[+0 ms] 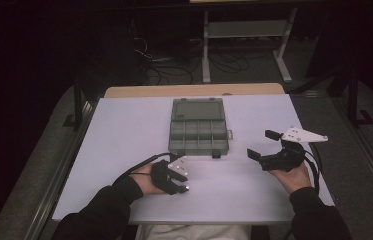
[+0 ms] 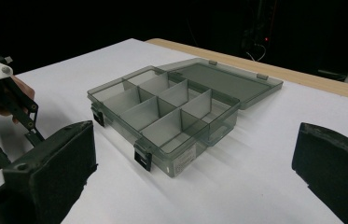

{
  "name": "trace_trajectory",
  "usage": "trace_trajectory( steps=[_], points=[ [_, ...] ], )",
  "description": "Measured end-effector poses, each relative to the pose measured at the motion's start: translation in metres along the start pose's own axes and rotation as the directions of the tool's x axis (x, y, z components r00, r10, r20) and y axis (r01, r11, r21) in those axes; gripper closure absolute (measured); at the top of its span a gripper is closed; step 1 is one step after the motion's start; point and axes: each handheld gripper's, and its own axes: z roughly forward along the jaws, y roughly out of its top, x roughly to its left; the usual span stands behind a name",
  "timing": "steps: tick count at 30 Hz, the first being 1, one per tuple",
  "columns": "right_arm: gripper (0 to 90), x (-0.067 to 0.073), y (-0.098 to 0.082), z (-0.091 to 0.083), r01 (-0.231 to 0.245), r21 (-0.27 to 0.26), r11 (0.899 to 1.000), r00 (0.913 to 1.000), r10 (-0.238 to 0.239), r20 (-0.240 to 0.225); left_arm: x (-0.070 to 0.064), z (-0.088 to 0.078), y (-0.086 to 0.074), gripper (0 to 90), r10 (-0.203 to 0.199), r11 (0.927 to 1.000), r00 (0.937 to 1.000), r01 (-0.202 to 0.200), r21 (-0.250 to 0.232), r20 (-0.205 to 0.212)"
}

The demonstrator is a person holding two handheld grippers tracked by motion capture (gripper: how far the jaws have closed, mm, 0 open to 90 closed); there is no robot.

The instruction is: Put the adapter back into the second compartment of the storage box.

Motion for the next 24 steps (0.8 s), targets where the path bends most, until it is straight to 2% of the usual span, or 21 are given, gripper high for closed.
trace_trajectory(
  steps=[5, 9, 13, 20, 24],
  points=[
    [0.0, 0.0, 0.0, 0.001, 0.002, 0.004, 1.0, 1.0, -0.002, -0.001, 0.002, 0.0, -0.001, 69.7, -0.002, 0.9999, 1.0, 0.002, -0.01, 0.003],
    [0.0, 0.0, 0.0, 0.001, 0.002, 0.003, 1.0, 1.0, -0.002, 0.0, 0.006, -0.001, -0.003, 75.3, -0.025, 0.9996, 0.9993, 0.025, -0.012, 0.029],
    [0.0, 0.001, 0.0, 0.001, 0.007, 0.007, 1.0, 1.0, -0.007, 0.001, 0.009, -0.002, -0.003, 75.6, -0.046, 0.9988, 0.9977, 0.046, -0.015, 0.051],
    [0.0, 0.0, 0.0, 0.001, 0.006, 0.007, 1.0, 1.0, -0.006, 0.001, 0.01, -0.005, -0.004, 75.9, -0.043, 0.999, 0.998, 0.044, -0.011, 0.046],
    [0.0, 0.0, 0.0, 0.001, 0.006, 0.007, 1.0, 1.0, -0.006, 0.0, 0.011, -0.01, -0.003, 75.9, -0.046, 0.9985, 0.9979, 0.048, -0.028, 0.045]
  ],
)
